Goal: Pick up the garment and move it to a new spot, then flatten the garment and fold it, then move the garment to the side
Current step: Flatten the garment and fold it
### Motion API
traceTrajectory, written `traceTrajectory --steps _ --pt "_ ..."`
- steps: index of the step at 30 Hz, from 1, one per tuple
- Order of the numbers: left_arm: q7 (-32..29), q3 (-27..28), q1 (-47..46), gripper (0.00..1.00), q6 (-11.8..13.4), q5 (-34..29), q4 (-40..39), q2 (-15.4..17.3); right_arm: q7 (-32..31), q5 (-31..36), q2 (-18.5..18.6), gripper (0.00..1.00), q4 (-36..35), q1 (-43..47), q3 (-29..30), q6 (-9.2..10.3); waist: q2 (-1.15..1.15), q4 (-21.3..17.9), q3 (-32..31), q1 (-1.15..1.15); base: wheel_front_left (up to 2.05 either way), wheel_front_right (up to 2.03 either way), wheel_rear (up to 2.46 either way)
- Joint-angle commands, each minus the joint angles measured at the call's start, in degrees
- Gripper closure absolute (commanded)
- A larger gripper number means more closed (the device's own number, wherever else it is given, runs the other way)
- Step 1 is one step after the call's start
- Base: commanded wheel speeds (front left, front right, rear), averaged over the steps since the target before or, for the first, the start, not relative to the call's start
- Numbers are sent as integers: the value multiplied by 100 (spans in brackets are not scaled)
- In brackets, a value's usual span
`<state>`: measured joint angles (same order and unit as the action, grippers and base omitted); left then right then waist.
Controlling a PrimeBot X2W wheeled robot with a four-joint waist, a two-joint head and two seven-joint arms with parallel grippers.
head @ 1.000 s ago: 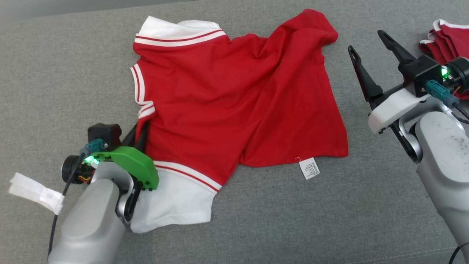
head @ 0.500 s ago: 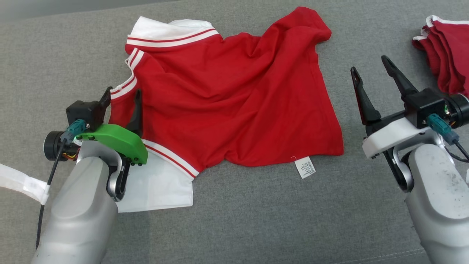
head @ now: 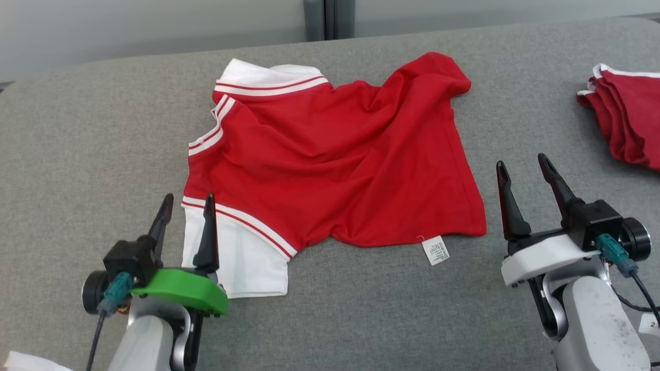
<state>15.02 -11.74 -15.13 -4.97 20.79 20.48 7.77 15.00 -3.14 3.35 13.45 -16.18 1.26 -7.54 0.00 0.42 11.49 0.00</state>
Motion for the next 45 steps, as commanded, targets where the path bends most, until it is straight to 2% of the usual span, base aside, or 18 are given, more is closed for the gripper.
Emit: traceTrajectory --steps 1,15,38,42,45 --pt "17 12 236 0 -16 -101 -75 -51 23 61 -3 0 -32 199 51 12 0 133 -354 0 0 0 0" --pt "17 169 1373 0 17 -79 -450 -396 23 -655 -36 0 -54 1153 126 12 0 215 -1120 0 0 0 0" --pt "17 225 1563 0 14 -215 -452 -462 23 -733 -35 0 146 1254 -43 12 0 283 -1245 0 0 0 0" --pt "5 209 1546 0 39 -220 -309 -462 23 -732 -35 0 171 1274 -46 12 0 290 -1245 0 0 0 0" --pt "-263 127 1418 0 24 -240 -8 -390 23 -709 -36 0 216 1276 -75 12 0 279 -1229 0 0 0 0"
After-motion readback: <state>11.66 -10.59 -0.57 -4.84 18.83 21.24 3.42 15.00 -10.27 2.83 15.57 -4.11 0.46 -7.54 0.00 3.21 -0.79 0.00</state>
